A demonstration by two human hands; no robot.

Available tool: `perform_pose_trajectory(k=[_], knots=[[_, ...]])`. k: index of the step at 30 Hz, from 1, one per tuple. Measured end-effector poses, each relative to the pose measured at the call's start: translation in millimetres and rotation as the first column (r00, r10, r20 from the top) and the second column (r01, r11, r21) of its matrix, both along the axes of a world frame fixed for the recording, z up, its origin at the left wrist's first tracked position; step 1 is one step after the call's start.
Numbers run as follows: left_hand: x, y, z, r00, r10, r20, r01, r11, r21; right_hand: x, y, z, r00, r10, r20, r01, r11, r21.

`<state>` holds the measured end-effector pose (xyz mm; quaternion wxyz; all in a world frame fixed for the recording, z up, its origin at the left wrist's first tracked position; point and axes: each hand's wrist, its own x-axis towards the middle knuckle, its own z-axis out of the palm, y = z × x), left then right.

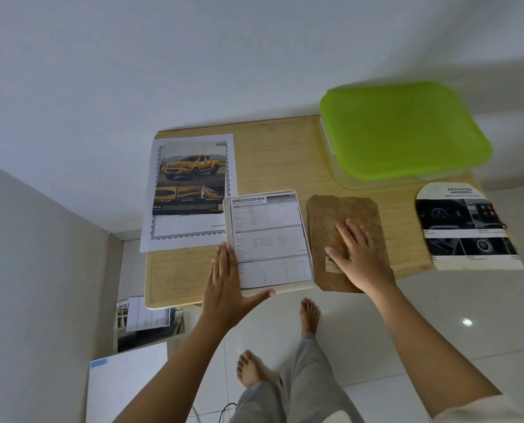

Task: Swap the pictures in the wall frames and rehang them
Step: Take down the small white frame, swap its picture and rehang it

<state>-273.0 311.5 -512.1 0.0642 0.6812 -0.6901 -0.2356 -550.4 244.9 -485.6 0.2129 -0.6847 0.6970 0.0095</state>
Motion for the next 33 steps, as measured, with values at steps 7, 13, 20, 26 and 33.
perform_pose_trajectory(k=[7,13,20,26,33], knots=[[3,1,-1,1.000,-0.004,-0.008,0.004,1.000,0.000,-8,-9,0,1.000,-0.031,-0.003,0.031,0.999,0.013],[2,0,-1,0.996,0.020,-0.087,-0.022,0.999,-0.024,-11,-16,3,0.997,-0.030,0.070,0.028,0.999,0.032],[-10,-16,1,0.983,0.133,-0.128,-0.149,0.981,-0.125,31,-33,14,0.942,0.028,0.334,0.028,0.987,-0.161],[-18,-22,-10,0.982,0.187,-0.021,-0.188,0.974,-0.126,86,-74,12,0.913,0.215,0.347,-0.185,0.976,-0.118],[-21,-21,-14,0.977,0.204,-0.056,-0.210,0.970,-0.123,104,-77,1,0.951,0.266,0.155,-0.249,0.961,-0.121]])
